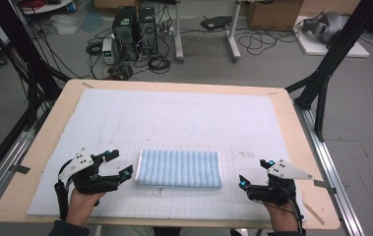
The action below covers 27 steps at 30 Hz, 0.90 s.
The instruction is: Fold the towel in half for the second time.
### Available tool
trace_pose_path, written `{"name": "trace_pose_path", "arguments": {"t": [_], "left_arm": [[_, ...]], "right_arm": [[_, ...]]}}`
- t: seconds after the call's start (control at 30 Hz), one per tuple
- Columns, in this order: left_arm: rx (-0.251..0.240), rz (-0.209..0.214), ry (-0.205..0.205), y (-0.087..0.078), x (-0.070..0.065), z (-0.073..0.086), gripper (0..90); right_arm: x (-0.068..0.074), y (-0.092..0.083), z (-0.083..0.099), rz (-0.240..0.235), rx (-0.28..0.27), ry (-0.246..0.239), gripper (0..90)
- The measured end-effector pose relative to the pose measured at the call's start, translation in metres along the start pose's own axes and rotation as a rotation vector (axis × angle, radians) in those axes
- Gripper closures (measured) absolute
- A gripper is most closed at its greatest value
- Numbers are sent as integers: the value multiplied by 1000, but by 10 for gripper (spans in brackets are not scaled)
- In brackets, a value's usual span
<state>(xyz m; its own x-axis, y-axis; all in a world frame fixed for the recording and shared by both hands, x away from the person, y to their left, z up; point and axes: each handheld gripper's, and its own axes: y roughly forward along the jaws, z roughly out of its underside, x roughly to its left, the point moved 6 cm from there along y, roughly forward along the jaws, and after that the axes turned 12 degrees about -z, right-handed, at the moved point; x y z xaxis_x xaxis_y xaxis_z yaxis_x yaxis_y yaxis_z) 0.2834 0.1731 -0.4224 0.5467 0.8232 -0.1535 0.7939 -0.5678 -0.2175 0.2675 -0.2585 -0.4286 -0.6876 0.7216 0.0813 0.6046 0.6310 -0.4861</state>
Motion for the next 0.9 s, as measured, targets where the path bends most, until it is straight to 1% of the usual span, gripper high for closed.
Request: {"name": "trace_pose_path", "arguments": {"t": [0.2, 0.23, 0.3, 0.43, 0.87, 0.9], "left_arm": [[-3, -9, 6, -5, 1, 0, 189], [-4, -9, 7, -5, 1, 0, 189], [-2, -9, 5, -5, 2, 1, 190], [0, -9, 3, -5, 2, 3, 191], [0, -7, -2, -6, 3, 3, 195], [1, -8, -6, -6, 3, 3, 195]], "right_arm": [[2, -1, 0, -3, -8, -7, 114], [3, -1, 0, -4, -6, 0, 115], [3, 0, 1, -5, -2, -5, 115], [2, 2, 3, -7, 2, 1, 114], [1, 3, 3, -6, -3, 10, 114], [1, 3, 3, -5, -5, 11, 114]]}}
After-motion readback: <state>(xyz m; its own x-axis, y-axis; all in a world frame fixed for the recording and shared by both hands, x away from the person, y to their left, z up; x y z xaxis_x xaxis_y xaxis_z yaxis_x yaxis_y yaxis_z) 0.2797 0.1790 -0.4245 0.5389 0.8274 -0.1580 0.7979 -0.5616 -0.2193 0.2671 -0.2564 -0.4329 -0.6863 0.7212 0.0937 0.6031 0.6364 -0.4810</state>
